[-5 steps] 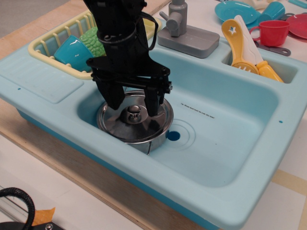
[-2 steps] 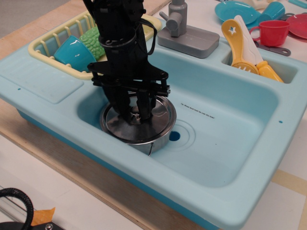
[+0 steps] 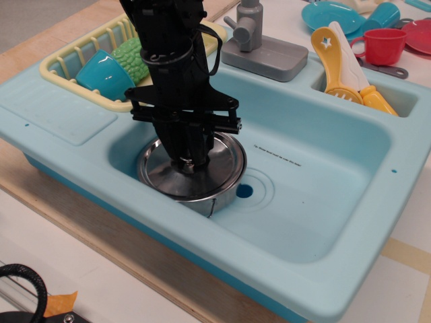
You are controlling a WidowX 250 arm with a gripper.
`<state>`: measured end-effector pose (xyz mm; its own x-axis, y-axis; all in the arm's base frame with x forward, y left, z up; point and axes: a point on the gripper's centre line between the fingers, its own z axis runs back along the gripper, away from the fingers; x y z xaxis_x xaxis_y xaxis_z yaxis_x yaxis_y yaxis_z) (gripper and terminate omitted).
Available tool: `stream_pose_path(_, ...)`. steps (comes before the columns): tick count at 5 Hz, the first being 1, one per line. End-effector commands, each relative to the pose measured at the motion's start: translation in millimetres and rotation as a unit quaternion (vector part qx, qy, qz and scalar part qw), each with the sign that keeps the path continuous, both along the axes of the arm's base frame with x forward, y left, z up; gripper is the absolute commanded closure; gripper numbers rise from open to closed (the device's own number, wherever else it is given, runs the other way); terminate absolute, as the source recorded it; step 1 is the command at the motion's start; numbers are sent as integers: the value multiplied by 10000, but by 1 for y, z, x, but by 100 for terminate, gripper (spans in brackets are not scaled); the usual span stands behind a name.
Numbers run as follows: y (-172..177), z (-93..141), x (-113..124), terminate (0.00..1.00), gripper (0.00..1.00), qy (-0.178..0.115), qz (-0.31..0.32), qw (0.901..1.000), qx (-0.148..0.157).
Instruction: Take lid off pot or pan
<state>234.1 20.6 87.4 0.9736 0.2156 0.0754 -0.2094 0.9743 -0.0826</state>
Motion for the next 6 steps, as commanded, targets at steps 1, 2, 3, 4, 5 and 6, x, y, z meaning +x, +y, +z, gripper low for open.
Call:
stream_pose_path(1,-4,33,0,0,100,-375,77,9986,357)
stream_pose_path(2,-16,46,3,0,100,-606,69,9972,423)
stream_pose_path(3,-33,49,11,0,100,-832,-32,9962,239)
stream_pose_path(4,-52,46,21,0,100,-1075,-252,9938,-112)
stream_pose_path(5,-68,43,28,0,100,-961,-517,9934,-341)
stream_pose_path(6,-77,37,34,0,100,-853,-737,9924,-485)
